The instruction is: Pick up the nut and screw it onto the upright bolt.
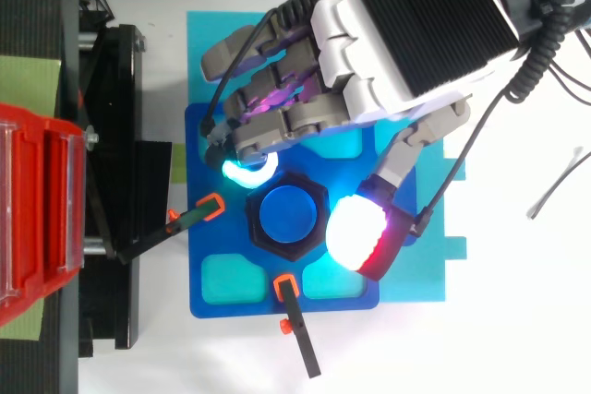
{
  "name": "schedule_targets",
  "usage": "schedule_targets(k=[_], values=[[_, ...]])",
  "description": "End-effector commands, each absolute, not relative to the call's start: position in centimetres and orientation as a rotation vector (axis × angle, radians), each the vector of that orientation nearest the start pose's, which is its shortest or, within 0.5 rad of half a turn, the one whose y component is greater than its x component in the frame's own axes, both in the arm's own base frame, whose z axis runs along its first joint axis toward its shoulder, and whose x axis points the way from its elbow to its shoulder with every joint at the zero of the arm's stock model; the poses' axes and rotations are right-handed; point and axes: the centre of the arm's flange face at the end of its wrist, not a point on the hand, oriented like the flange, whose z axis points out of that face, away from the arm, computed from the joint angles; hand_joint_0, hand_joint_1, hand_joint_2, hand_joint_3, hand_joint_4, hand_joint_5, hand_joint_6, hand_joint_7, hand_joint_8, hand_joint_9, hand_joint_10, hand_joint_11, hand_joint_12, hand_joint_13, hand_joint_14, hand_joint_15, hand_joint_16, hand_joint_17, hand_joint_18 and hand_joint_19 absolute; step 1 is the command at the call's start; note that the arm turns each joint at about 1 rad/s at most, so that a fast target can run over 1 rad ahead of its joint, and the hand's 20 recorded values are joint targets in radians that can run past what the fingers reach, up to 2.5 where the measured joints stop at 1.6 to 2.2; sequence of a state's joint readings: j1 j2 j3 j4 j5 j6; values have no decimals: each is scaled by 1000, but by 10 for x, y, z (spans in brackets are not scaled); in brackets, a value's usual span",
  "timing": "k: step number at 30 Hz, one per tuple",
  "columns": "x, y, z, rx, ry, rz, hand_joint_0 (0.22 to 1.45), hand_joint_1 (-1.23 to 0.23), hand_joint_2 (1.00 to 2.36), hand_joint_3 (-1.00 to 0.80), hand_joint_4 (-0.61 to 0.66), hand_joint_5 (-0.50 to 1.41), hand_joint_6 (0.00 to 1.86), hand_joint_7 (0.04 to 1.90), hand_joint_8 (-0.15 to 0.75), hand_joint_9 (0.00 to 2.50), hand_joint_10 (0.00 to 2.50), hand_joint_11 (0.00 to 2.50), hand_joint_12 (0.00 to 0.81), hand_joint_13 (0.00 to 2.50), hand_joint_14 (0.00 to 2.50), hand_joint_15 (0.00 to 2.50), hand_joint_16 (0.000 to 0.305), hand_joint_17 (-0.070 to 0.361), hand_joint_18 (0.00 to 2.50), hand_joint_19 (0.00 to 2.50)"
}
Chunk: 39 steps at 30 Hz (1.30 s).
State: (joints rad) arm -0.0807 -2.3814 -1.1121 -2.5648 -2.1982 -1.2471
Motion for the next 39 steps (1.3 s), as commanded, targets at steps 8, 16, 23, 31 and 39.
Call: schedule_targets(k=[8, 16, 23, 31, 39], values=[[767, -147, 244, -270, 1388, 621, 472, -123, 1000, -500, 37, 57, 683, 1114, 181, 1413, 0, 0, 145, 987, 0, 0, 17, 38, 636, 108], [767, -155, 253, -287, 1378, 623, 473, -137, 1000, -500, 32, 66, 664, 1159, 176, 1508, 0, 0, 128, 1027, 0, 0, 16, 35, 700, 131], [769, -159, 261, -294, 1368, 622, 472, -137, 1000, -500, 36, 68, 659, 1178, 184, 1540, 0, 0, 125, 1037, 0, 0, 15, 35, 717, 145], [772, -165, 282, -304, 1378, 630, 464, -109, 1000, -500, 127, 56, 528, 1435, 225, 1492, 0, 62, 167, 954, 0, 0, 23, 51, 596, 122], [774, -167, 297, -323, 1370, 628, 457, -107, 1000, -500, 210, -19, 505, 1212, 224, 1278, 2, 48, 204, 849, 0, 0, 28, 64, 533, 136]])
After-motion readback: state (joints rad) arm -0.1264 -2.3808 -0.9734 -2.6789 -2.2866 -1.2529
